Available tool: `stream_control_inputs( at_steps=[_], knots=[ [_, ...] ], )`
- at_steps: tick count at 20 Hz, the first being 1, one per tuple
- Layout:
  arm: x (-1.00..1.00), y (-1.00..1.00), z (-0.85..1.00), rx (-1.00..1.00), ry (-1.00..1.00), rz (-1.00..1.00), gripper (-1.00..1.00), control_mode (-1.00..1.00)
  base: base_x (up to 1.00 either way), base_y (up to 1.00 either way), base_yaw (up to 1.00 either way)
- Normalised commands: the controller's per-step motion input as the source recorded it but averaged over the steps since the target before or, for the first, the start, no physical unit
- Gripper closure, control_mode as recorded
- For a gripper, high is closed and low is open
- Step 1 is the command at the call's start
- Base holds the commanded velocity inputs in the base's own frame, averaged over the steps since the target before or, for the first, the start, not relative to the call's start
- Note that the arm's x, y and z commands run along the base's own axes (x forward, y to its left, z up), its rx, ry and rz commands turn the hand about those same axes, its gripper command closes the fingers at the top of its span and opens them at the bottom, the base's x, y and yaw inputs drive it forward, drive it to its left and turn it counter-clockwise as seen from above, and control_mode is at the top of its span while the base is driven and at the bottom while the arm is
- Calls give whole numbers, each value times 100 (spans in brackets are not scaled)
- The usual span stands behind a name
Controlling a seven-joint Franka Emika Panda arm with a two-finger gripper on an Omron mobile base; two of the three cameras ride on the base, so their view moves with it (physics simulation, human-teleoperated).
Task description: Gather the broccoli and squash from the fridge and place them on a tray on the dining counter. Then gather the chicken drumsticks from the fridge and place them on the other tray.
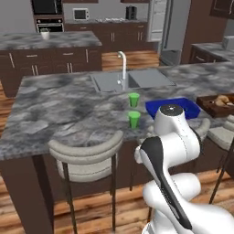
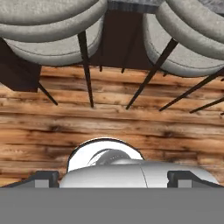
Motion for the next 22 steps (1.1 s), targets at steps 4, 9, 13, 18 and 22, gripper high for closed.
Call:
stream_control_inputs(
  at_steps=[4,9,13,18,22],
  knots=[
    [0,0,0,0,0,0,-100,100,-29,100,-18],
    [0,0,0,0,0,0,-100,100,-11,100,-22],
    [0,0,0,0,0,0,-100,100,13,100,-26],
    [0,0,0,0,0,0,-100,100,35,100,-29],
    [0,0,0,0,0,0,-100,100,51,90,-32]
  ],
)
